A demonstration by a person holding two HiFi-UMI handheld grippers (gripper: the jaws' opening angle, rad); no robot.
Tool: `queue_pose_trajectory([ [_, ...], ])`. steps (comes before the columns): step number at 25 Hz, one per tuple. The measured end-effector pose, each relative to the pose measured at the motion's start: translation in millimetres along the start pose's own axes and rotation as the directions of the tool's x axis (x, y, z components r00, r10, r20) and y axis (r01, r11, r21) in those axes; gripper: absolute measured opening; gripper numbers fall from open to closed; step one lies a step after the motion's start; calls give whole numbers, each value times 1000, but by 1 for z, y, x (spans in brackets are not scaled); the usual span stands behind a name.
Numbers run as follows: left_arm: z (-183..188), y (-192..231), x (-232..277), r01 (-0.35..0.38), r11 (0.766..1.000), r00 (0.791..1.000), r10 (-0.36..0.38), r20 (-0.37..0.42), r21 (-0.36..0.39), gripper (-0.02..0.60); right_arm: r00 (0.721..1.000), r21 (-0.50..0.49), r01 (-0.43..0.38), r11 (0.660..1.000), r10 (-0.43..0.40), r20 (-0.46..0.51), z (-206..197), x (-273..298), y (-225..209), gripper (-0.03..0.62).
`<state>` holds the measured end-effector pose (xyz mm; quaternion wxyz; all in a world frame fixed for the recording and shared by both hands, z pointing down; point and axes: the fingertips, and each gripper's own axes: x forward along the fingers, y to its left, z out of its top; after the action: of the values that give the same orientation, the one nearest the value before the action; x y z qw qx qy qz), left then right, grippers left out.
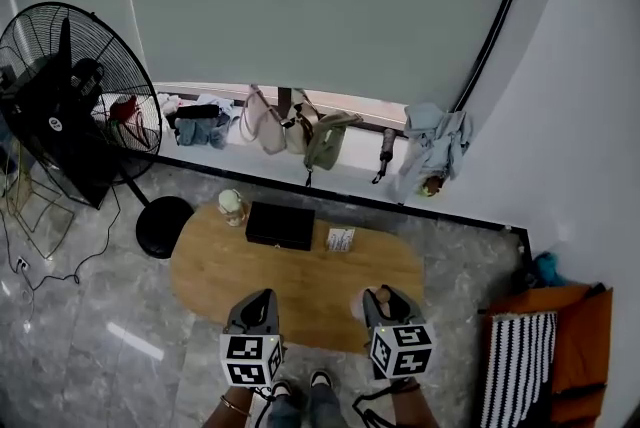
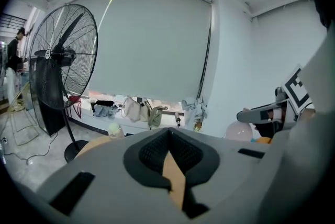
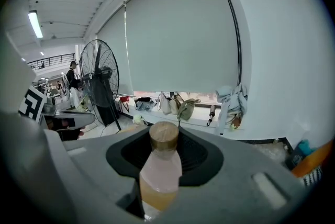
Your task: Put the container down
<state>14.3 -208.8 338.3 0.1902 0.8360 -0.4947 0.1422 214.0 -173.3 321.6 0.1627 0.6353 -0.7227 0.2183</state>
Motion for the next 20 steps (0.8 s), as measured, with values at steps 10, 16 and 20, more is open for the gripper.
queue_pose_trajectory([
  [10, -54, 25, 38, -45, 998, 996, 41, -80, -43, -6, 997, 26, -42, 999, 44, -56, -46, 64, 0, 141],
  [16, -97, 40, 67, -62, 996, 990, 55, -128, -58, -6, 994, 28, -58, 998, 60, -94, -87, 99, 4, 141],
  [20, -125, 53, 83, -82, 992, 986, 68, -149, -91, -6, 990, 34, -64, 997, 67, -120, -117, 120, 6, 141],
])
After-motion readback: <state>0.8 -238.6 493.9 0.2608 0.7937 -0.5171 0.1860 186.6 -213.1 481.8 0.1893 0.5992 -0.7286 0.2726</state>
